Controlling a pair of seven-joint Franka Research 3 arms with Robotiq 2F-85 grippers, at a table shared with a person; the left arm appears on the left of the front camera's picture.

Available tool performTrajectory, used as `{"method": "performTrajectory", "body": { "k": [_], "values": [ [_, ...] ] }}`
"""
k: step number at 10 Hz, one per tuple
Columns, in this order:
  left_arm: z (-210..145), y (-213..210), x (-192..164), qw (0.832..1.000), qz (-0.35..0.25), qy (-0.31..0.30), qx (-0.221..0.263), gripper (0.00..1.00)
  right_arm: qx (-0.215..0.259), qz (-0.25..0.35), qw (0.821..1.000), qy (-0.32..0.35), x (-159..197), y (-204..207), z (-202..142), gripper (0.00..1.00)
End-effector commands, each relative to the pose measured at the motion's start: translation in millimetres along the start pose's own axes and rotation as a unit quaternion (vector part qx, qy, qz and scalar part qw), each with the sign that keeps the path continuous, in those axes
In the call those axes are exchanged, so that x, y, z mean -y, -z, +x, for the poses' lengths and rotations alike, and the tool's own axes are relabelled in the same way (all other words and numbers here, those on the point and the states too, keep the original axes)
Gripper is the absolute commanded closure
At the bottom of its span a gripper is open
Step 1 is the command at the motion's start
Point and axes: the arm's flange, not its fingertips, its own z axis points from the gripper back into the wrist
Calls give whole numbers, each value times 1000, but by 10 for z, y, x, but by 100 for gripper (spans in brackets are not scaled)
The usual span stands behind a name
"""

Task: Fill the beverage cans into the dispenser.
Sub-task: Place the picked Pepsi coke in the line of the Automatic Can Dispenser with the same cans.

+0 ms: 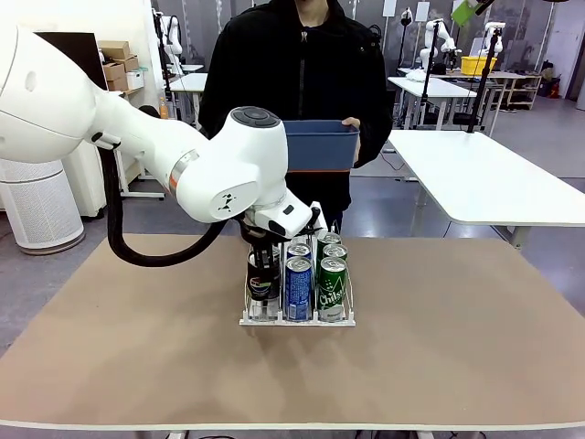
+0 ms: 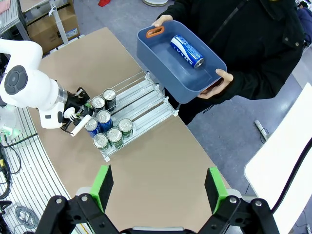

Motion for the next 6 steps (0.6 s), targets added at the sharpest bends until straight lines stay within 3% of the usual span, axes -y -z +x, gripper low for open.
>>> {"method": "performTrajectory", "body": {
  "k": [1, 6],
  "values": [
    [28, 88, -133, 1000, 15, -2, 15, 42, 0, 0, 1000, 4, -7, -3, -17, 0],
    [62, 268, 60, 996, -61, 18, 55, 42, 0, 0, 1000, 4, -7, -3, -17, 0]
  ]
}}
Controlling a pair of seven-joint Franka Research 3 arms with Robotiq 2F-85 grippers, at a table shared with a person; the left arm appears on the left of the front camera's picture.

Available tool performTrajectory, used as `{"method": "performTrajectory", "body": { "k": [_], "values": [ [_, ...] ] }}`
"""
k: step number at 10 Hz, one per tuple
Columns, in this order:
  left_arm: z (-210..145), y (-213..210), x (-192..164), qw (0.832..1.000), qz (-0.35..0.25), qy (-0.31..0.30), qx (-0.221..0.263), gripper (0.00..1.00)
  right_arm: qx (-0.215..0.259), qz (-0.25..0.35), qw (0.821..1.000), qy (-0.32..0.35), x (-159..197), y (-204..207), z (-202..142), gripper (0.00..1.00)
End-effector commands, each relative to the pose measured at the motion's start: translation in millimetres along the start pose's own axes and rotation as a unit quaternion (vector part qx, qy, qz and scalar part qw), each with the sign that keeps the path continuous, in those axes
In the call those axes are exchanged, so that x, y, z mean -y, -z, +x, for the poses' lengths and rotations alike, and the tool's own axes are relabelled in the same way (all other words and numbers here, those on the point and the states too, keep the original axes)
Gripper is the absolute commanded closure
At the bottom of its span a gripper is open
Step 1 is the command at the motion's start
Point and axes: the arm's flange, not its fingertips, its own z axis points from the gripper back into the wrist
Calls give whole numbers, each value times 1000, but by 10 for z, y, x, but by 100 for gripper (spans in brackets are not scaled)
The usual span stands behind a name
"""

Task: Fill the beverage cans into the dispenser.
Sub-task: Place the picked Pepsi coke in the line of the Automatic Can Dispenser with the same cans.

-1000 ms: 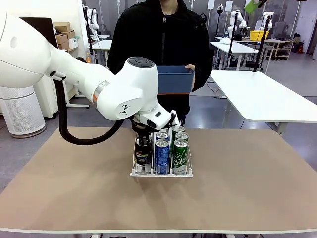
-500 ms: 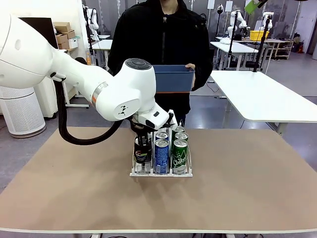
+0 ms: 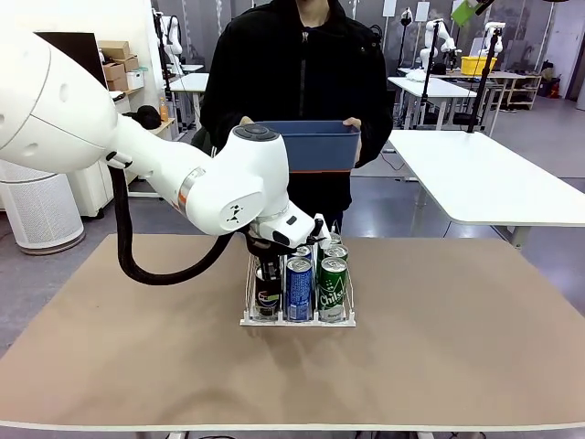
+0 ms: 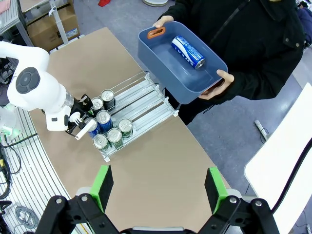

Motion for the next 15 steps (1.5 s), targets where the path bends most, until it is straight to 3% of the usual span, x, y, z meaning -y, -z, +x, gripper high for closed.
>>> {"method": "performTrajectory", "body": {
  "k": [1, 2, 4, 5, 6, 7, 8, 9, 15],
  "values": [
    [-36, -34, 72, 998, -34, 30, 36, 42, 0, 0, 1000, 4, -7, -3, -17, 0],
    [0, 0, 0, 1000, 0, 0, 0, 42, 0, 0, 1000, 4, -7, -3, -17, 0],
    [0, 0, 0, 1000, 0, 0, 0, 42, 0, 0, 1000, 4, -7, -3, -17, 0],
    [-33, 5, -35, 1000, -7, 9, 4, 23, 0, 0, 1000, 4, -7, -3, -17, 0],
    [-33, -49, -9, 1000, -1, 0, -2, 23, 0, 0, 1000, 4, -7, -3, -17, 0],
    [-48, -151, 8, 1000, 6, -5, -8, 4, 0, 0, 1000, 4, -7, -3, -17, 0],
    [-59, -267, 42, 1000, 14, -19, -17, 21, 0, 0, 1000, 4, -7, -3, -17, 0],
    [-47, -387, 81, 999, 19, -30, -11, 0, 0, 0, 1000, 4, -7, -3, -17, 0],
    [-19, -887, 248, 998, 51, -34, 9, 0, 0, 0, 1000, 4, -7, -3, -17, 0]
  ]
}}
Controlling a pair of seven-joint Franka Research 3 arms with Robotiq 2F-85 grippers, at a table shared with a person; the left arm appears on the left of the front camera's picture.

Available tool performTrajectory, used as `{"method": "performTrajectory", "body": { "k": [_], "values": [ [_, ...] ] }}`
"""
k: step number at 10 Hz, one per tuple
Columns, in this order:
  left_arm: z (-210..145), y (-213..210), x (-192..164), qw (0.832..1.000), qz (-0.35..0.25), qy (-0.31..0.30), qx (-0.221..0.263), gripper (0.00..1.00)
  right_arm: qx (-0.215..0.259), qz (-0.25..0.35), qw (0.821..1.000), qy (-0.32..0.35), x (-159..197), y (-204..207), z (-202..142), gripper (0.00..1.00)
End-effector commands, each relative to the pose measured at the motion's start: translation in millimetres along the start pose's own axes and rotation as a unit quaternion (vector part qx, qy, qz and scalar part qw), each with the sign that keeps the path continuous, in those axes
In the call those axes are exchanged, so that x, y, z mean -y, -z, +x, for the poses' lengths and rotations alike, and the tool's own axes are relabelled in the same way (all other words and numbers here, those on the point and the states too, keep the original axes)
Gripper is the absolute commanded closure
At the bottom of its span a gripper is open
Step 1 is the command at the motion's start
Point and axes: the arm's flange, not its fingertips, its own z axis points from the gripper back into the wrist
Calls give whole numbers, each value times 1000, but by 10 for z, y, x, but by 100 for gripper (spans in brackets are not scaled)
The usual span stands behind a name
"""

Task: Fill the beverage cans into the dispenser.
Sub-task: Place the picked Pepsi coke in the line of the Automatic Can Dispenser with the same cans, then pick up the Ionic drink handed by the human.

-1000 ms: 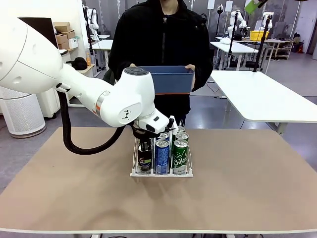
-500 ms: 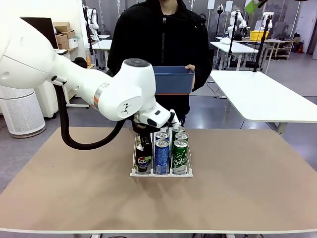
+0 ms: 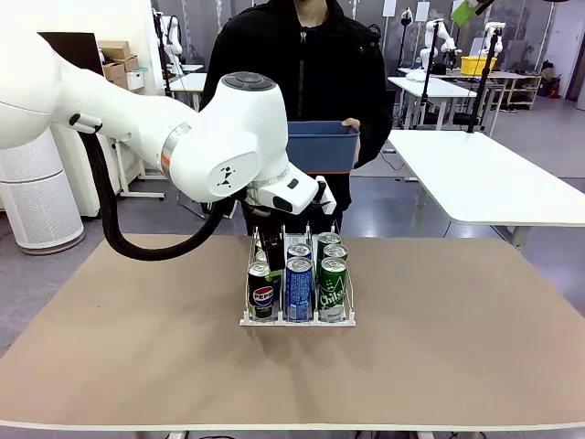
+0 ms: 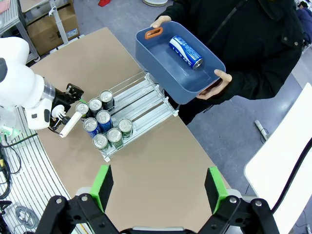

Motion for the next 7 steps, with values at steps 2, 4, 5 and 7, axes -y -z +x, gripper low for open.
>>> {"method": "performTrajectory", "body": {
  "k": [2, 4, 5, 7],
  "values": [
    [-14, 66, -33, 1000, -4, -3, -3, 0, 0, 0, 1000, 4, -7, -3, -17, 0],
    [-14, 66, -33, 1000, -4, -3, -3, 0, 0, 0, 1000, 4, -7, -3, -17, 0],
    [-14, 66, -33, 1000, -4, -3, -3, 0, 0, 0, 1000, 4, -7, -3, -17, 0],
    [-14, 66, -33, 1000, -4, -3, -3, 0, 0, 0, 1000, 4, -7, -3, -17, 0]
  ]
}}
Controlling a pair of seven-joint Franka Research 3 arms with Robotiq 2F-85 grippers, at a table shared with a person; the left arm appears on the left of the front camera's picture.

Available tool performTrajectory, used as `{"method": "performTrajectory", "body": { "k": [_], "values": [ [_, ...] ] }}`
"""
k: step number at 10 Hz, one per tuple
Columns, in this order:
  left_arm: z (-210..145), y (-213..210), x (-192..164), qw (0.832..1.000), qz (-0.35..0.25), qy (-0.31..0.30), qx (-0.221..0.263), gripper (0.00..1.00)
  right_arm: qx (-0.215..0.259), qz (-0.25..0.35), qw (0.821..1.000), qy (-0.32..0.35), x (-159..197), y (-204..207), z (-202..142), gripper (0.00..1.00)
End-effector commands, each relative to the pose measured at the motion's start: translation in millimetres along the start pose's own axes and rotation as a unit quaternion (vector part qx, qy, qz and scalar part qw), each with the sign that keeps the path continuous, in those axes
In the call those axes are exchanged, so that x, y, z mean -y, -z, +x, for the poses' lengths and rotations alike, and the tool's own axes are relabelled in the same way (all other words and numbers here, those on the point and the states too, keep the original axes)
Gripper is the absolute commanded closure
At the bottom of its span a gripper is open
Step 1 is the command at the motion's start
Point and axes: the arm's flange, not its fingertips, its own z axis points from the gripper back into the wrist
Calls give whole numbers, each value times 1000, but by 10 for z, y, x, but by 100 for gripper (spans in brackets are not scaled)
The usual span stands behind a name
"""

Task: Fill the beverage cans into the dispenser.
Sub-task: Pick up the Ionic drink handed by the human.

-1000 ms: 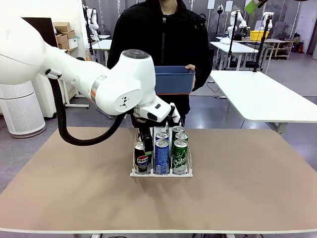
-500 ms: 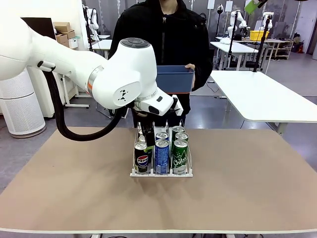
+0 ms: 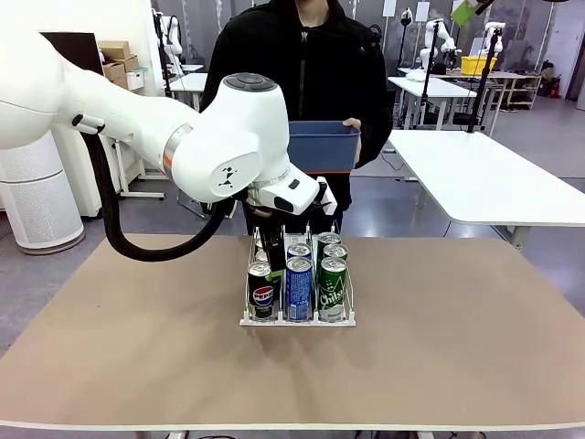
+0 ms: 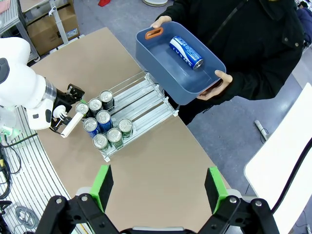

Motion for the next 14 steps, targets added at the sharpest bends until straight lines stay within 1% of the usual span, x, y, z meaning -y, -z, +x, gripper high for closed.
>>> {"method": "performTrajectory", "body": {
  "k": [1, 3, 4, 5, 6, 7, 8, 9, 10, 11, 12, 13, 14],
  "values": [
    [-23, 4, -4, 1000, 1, -1, -1, 0, 0, 0, 1000, 4, -7, -3, -17, 0],
    [0, 0, 0, 1000, 0, 0, 0, 0, 0, 0, 1000, 4, -7, -3, -17, 0],
    [-108, -282, -68, 999, -26, 14, 36, 0, 0, 0, 1000, 4, -7, -3, -17, 0],
    [-288, -606, -143, 995, -62, 12, 73, 0, 0, 0, 1000, 4, -7, -3, -17, 0],
    [-382, -776, -258, 992, -62, 17, 112, 0, 0, 0, 1000, 4, -7, -3, -17, 0],
    [-583, -1014, -378, 991, -67, 22, 111, 0, 0, 0, 1000, 4, -7, -3, -17, 0],
    [-752, -1248, -502, 992, -49, 26, 109, 0, 0, 0, 1000, 4, -7, -3, -17, 0],
    [-895, -1464, -580, 992, -37, 26, 118, 0, 0, 0, 1000, 4, -7, -3, -17, 0],
    [-1080, -1682, -705, 991, -32, 12, 126, 0, 0, 0, 1000, 4, -7, -3, -17, 0],
    [-1329, -1943, -848, 989, -30, 2, 145, 0, 0, 0, 1000, 4, -7, -3, -17, 0],
    [-1523, -2180, -964, 983, -26, -3, 180, 0, 0, 0, 1000, 4, -7, -3, -17, 0],
    [-1675, -2406, -1009, 977, -13, -20, 210, 0, 0, 0, 1000, 4, -7, -3, -17, 0],
    [-1812, -2630, -1057, 973, -2, -49, 225, 0, 0, 0, 1000, 4, -7, -3, -17, 0]
  ]
}}
